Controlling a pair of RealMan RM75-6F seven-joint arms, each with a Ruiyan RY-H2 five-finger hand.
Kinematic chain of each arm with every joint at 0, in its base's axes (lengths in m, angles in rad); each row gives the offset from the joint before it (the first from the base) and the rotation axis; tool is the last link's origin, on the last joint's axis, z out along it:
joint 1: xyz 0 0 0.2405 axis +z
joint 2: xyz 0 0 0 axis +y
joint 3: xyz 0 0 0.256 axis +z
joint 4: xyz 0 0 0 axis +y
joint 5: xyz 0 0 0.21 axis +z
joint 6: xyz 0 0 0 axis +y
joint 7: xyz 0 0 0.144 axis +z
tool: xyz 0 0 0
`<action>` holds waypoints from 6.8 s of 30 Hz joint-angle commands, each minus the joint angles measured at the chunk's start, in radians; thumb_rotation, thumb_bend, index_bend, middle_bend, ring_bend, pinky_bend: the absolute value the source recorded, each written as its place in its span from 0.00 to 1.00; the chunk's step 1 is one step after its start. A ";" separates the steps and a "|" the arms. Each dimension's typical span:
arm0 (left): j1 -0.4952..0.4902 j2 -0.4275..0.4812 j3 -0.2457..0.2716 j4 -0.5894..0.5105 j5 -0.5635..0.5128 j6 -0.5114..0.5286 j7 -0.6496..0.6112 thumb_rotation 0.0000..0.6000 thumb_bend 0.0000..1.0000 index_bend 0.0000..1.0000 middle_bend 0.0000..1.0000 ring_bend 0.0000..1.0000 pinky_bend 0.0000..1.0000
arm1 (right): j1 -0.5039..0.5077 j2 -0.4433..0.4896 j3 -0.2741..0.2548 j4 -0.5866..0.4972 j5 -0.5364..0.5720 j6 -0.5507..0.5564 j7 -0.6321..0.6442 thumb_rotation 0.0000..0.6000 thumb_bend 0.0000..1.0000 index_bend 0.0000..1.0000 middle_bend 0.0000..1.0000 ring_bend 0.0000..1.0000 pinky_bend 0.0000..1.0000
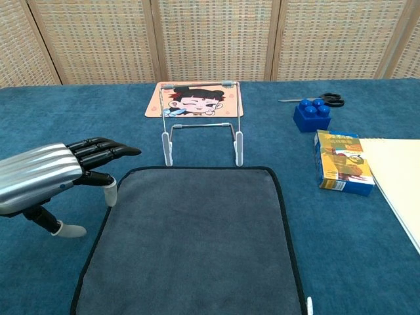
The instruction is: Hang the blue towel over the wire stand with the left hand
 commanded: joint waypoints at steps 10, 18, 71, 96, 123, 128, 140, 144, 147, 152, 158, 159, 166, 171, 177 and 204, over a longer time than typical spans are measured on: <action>-0.021 -0.068 0.022 0.069 -0.042 -0.006 0.005 1.00 0.13 0.45 0.00 0.00 0.05 | 0.003 0.001 0.000 0.001 0.005 -0.008 0.003 1.00 0.00 0.00 0.00 0.00 0.00; -0.025 -0.095 0.032 0.106 -0.070 -0.008 -0.001 1.00 0.13 0.45 0.00 0.00 0.05 | 0.005 -0.001 -0.001 0.006 0.008 -0.013 0.002 1.00 0.00 0.00 0.00 0.00 0.00; -0.036 -0.100 0.063 0.102 -0.141 -0.009 0.005 1.00 0.35 0.63 0.00 0.00 0.05 | 0.005 0.009 -0.006 -0.003 0.010 -0.018 0.016 1.00 0.00 0.00 0.00 0.00 0.00; 0.067 -0.038 0.096 0.378 -0.180 0.061 -0.208 1.00 0.35 0.63 0.00 0.00 0.05 | 0.004 0.010 -0.009 -0.013 0.009 -0.017 0.006 1.00 0.00 0.00 0.00 0.00 0.00; 0.051 0.019 0.081 0.343 -0.155 0.214 -0.146 1.00 0.35 0.62 0.00 0.00 0.05 | 0.001 0.019 -0.011 -0.026 0.007 -0.016 0.011 1.00 0.00 0.00 0.00 0.00 0.00; -0.023 0.031 0.073 0.196 -0.118 0.190 0.010 1.00 0.35 0.62 0.00 0.00 0.05 | 0.001 0.022 -0.012 -0.026 0.006 -0.019 0.016 1.00 0.00 0.00 0.00 0.00 0.00; -0.146 0.062 0.041 -0.118 -0.082 0.029 0.286 1.00 0.35 0.62 0.00 0.00 0.05 | -0.003 0.034 -0.008 -0.024 0.011 -0.019 0.049 1.00 0.00 0.00 0.00 0.00 0.00; -0.167 0.062 0.033 -0.174 -0.085 -0.026 0.332 1.00 0.35 0.61 0.00 0.00 0.05 | -0.003 0.036 -0.009 -0.025 0.012 -0.021 0.053 1.00 0.00 0.00 0.00 0.00 0.00; -0.176 0.062 0.031 -0.198 -0.085 -0.056 0.362 1.00 0.35 0.61 0.00 0.00 0.05 | -0.002 0.036 -0.010 -0.025 0.011 -0.022 0.054 1.00 0.00 0.00 0.00 0.00 0.00; -0.187 0.058 0.030 -0.219 -0.087 -0.098 0.398 1.00 0.35 0.59 0.00 0.00 0.05 | -0.002 0.036 -0.010 -0.025 0.013 -0.024 0.053 1.00 0.00 0.00 0.00 0.00 0.00; -0.188 0.054 0.033 -0.235 -0.097 -0.134 0.417 1.00 0.35 0.48 0.00 0.00 0.05 | -0.002 0.037 -0.009 -0.025 0.015 -0.025 0.053 1.00 0.00 0.00 0.00 0.00 0.00; -0.188 0.053 0.034 -0.236 -0.097 -0.138 0.420 1.00 0.35 0.47 0.00 0.00 0.05 | -0.002 0.037 -0.009 -0.025 0.015 -0.025 0.053 1.00 0.00 0.00 0.00 0.00 0.00; -0.180 0.055 0.031 -0.272 -0.134 -0.204 0.478 1.00 0.31 0.10 0.00 0.00 0.01 | -0.003 0.037 -0.010 -0.026 0.014 -0.024 0.053 1.00 0.00 0.00 0.00 0.00 0.00; -0.174 0.082 0.038 -0.321 -0.147 -0.227 0.481 1.00 0.23 0.00 0.00 0.00 0.00 | -0.004 0.040 -0.009 -0.027 0.014 -0.022 0.057 1.00 0.00 0.00 0.00 0.00 0.00; -0.149 0.113 0.030 -0.350 -0.129 -0.131 0.426 1.00 0.19 0.00 0.00 0.00 0.00 | -0.005 0.041 -0.009 -0.027 0.013 -0.021 0.062 1.00 0.00 0.00 0.00 0.00 0.00; 0.082 0.035 0.179 0.112 -0.046 0.160 -0.055 1.00 0.23 0.43 0.00 0.00 0.02 | -0.004 0.042 -0.014 -0.037 0.007 -0.024 0.055 1.00 0.00 0.00 0.00 0.00 0.00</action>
